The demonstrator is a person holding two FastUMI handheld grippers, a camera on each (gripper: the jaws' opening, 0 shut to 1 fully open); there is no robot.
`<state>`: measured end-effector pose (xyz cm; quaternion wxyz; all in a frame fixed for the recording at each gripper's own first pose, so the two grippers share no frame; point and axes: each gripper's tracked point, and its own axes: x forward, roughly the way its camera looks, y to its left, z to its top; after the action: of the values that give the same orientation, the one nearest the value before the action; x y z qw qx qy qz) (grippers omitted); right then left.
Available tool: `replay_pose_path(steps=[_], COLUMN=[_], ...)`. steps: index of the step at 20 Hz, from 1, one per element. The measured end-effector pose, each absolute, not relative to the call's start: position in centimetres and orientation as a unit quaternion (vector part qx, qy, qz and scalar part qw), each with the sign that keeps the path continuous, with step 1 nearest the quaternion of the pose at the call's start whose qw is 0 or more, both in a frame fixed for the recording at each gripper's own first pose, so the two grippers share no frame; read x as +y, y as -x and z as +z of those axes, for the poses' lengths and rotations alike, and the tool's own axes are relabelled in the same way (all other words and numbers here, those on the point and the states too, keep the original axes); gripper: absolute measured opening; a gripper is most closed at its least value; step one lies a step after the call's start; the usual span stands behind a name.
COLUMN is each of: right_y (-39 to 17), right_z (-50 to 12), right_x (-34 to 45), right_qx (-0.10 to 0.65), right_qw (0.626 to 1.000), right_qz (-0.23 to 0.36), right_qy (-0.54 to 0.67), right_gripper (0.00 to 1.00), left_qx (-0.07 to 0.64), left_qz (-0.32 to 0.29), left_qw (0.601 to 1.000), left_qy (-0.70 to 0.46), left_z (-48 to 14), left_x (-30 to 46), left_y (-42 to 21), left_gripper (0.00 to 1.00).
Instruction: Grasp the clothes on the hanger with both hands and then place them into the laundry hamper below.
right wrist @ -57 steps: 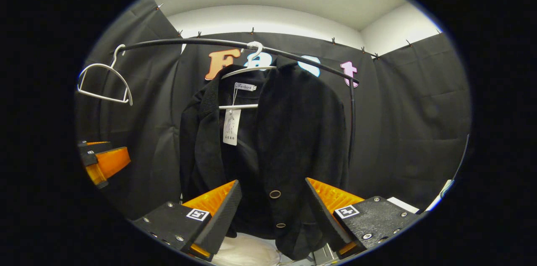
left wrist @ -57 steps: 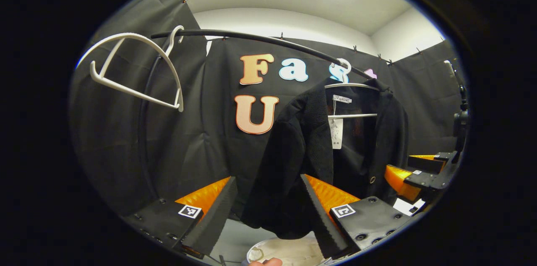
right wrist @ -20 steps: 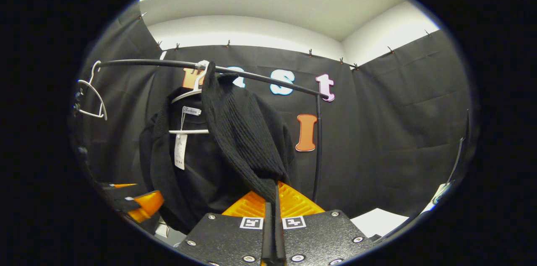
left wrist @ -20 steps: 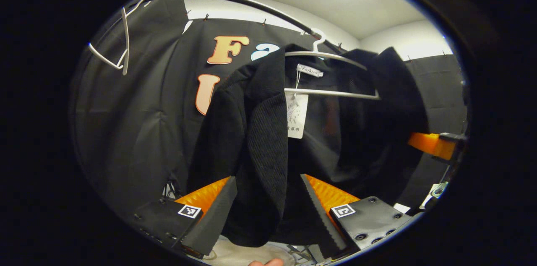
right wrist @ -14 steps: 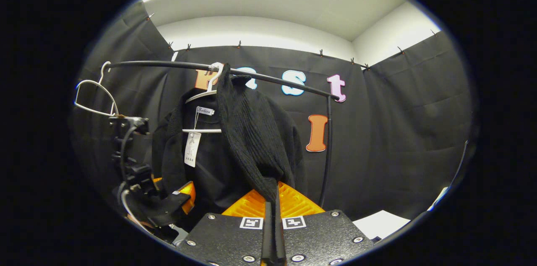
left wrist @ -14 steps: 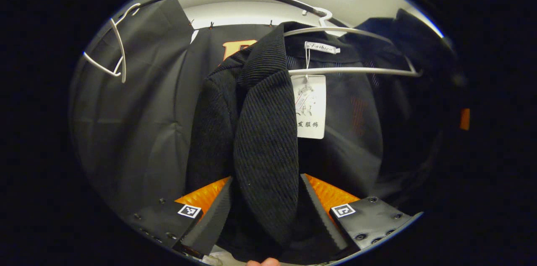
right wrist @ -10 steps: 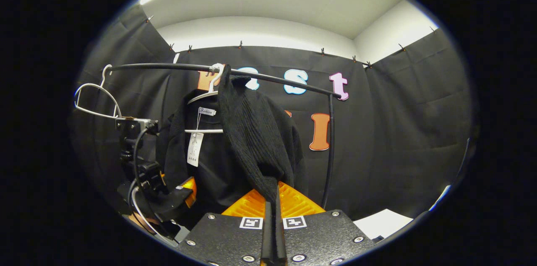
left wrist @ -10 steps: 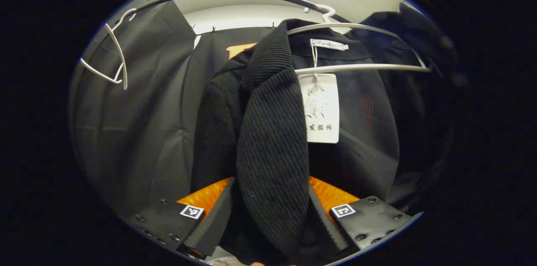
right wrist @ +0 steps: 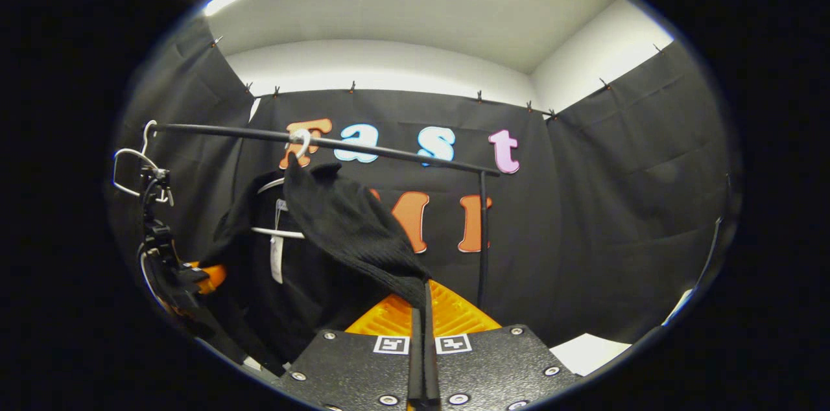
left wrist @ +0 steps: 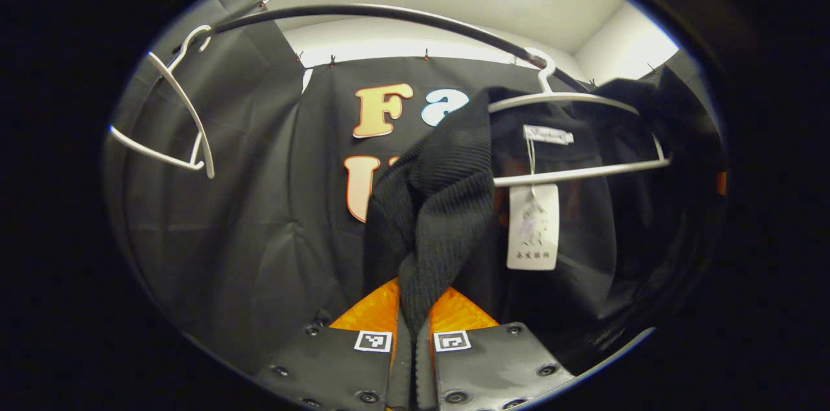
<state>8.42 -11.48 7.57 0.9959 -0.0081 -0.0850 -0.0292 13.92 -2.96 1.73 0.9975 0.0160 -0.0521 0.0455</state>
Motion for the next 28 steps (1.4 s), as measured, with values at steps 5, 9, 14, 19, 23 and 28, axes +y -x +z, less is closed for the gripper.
replay_pose_path(steps=[5, 9, 14, 19, 23, 28], right_y=[-10.3, -14.4, -18.9, -22.0, -21.5, -19.1], right_z=[14.0, 16.6, 15.6, 8.4, 3.1, -2.1], right_x=[-15.7, -18.0, -20.3, -18.0, -13.0, -7.5], right_qx=[-0.132, -0.134, -0.114, -0.041, -0.007, 0.036], right_qw=[0.989, 0.987, 0.989, 0.997, 0.999, 0.999], right_qz=[-0.072, -0.083, -0.092, -0.072, -0.032, 0.013], right_qy=[0.012, 0.012, -0.010, -0.008, 0.005, 0.016], right_gripper=[0.00, 0.00, 0.00, 0.00, 0.07, 0.00], left_qx=[-0.123, -0.134, -0.123, -0.062, -0.032, -0.005], left_qz=[0.119, 0.111, 0.122, 0.121, 0.113, 0.101], left_qw=[0.984, 0.983, 0.983, 0.990, 0.992, 0.993], left_qy=[-0.048, -0.050, -0.056, -0.047, -0.036, -0.063], left_z=[9.8, 13.6, 15.0, 9.9, 6.4, 3.1], left_x=[2.4, 4.1, 6.8, 7.6, 7.4, 7.0], left_y=[-15.0, -18.4, -22.2, -24.8, -24.0, -20.8], left_gripper=[0.10, 0.07, 0.10, 0.10, 0.10, 0.10])
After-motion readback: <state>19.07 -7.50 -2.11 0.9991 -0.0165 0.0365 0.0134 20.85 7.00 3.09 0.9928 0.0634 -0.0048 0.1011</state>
